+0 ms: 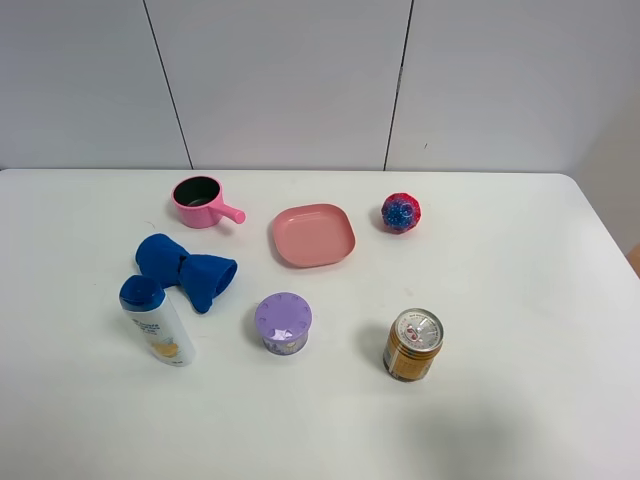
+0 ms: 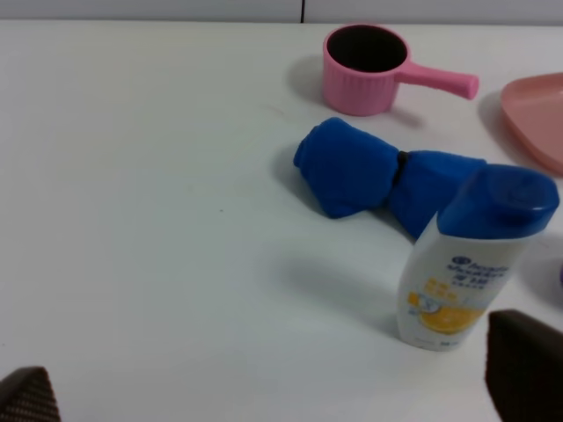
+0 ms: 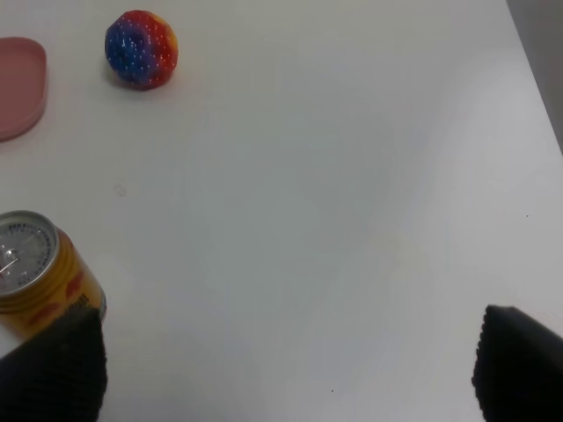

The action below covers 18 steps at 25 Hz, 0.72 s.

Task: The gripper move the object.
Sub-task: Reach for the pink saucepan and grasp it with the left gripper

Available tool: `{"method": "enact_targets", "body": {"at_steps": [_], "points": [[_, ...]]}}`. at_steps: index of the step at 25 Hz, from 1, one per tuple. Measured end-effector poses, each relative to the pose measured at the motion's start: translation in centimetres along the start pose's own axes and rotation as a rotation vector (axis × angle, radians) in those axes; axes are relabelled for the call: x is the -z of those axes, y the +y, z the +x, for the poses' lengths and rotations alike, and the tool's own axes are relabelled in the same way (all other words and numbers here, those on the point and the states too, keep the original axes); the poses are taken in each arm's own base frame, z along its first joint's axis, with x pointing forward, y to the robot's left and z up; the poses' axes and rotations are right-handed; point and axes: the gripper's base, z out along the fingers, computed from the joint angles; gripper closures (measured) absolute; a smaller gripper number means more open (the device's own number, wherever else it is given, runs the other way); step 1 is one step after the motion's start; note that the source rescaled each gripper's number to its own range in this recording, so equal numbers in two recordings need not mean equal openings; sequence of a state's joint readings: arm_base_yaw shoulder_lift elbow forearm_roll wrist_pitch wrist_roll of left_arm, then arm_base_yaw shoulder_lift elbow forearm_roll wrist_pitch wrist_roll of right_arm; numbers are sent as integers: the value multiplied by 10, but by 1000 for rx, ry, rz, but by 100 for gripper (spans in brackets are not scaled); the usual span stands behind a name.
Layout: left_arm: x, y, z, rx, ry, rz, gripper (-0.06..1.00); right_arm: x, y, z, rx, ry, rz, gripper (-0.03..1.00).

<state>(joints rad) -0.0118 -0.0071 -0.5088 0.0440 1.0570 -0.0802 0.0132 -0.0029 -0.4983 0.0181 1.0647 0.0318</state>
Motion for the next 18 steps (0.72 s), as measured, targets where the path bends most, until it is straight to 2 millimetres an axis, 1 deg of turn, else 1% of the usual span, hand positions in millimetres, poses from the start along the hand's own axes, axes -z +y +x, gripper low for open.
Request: {"method": "enact_targets", "body": {"at_steps": [2, 4, 8, 12, 15, 18], "points": [[-1, 0, 0, -8, 8, 0, -4, 0, 0, 0, 0, 0, 0, -3], [-4, -1, -4, -15, 52, 0, -4, 0, 0, 0, 0, 0, 0, -3], [-10, -3, -25, -39, 150, 4, -4, 0, 0, 0, 0, 0, 0, -3], [-22, -6, -60, -121, 204, 15, -4, 0, 0, 0, 0, 0, 0, -3], [-36, -10, -88, -165, 250, 44, -4, 0, 0, 0, 0, 0, 0, -3], [-61, -16, -119, -156, 340, 83, -4, 0, 0, 0, 0, 0, 0, -3]]}}
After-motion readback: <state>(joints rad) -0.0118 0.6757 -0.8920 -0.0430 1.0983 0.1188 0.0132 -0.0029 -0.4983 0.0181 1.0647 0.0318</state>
